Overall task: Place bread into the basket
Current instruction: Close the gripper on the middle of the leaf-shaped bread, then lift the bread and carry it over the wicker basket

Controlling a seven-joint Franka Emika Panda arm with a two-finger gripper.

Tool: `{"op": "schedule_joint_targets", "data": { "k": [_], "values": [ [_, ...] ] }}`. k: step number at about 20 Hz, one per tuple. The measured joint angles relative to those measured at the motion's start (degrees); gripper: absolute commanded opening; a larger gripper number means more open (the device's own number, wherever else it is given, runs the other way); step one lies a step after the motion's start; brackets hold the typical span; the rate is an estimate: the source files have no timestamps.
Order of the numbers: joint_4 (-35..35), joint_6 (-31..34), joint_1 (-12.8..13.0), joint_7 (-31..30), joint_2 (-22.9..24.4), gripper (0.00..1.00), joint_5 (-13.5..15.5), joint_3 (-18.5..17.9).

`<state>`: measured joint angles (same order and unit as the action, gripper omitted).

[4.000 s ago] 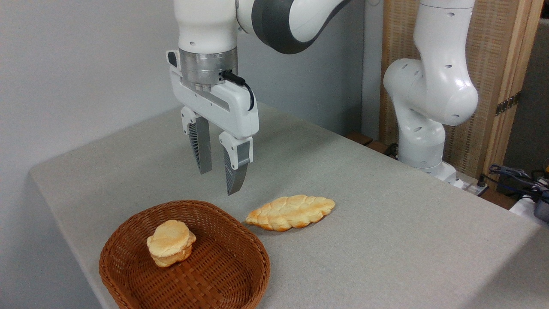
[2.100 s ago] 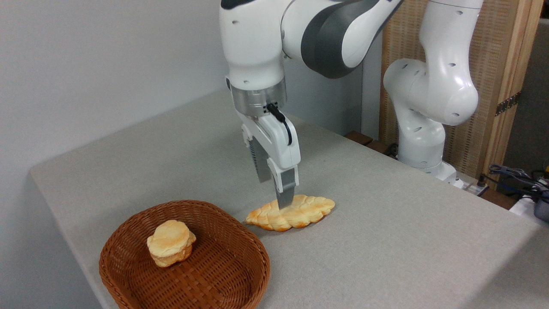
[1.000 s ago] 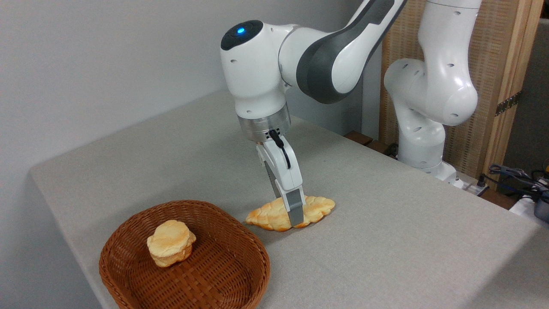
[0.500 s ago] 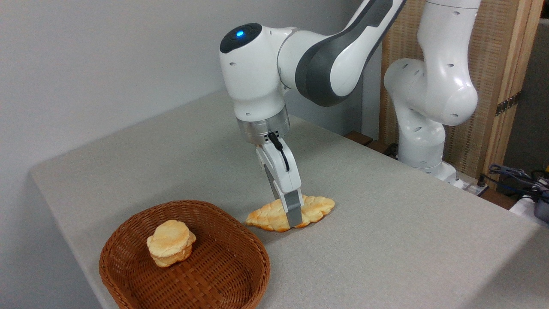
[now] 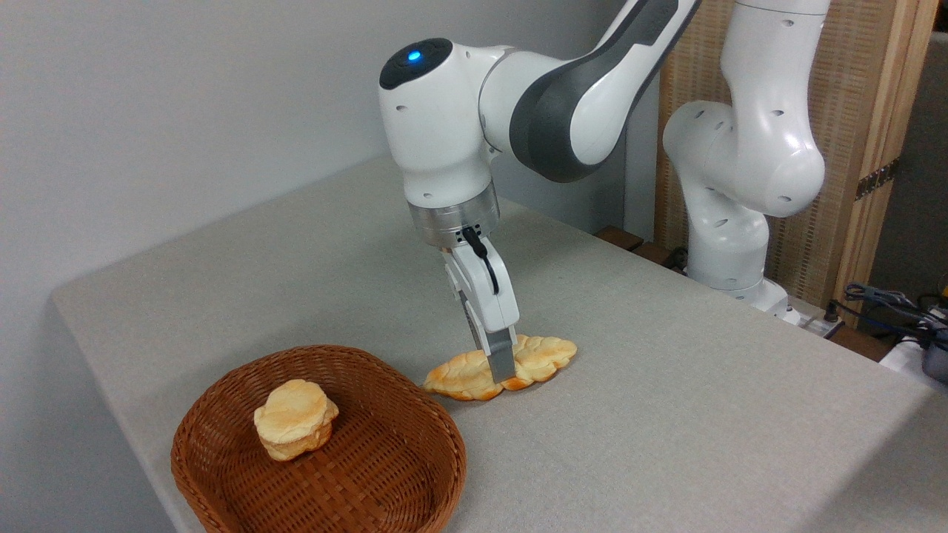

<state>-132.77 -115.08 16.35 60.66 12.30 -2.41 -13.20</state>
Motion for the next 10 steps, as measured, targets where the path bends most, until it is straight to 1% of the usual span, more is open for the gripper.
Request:
{"op": "schedule_joint_targets", "data": {
  "k": [5,8,10],
  "values": [
    [1.6,0.0,0.0,0.0,1.8,0.52,0.4,0.2],
    [4.1,0.0,0.0,0.0,2.7,0.52,3.6,0.2],
    [5.5,0.0,0.0,0.0,2.8,0.52,4.9,0.3]
  ]
}}
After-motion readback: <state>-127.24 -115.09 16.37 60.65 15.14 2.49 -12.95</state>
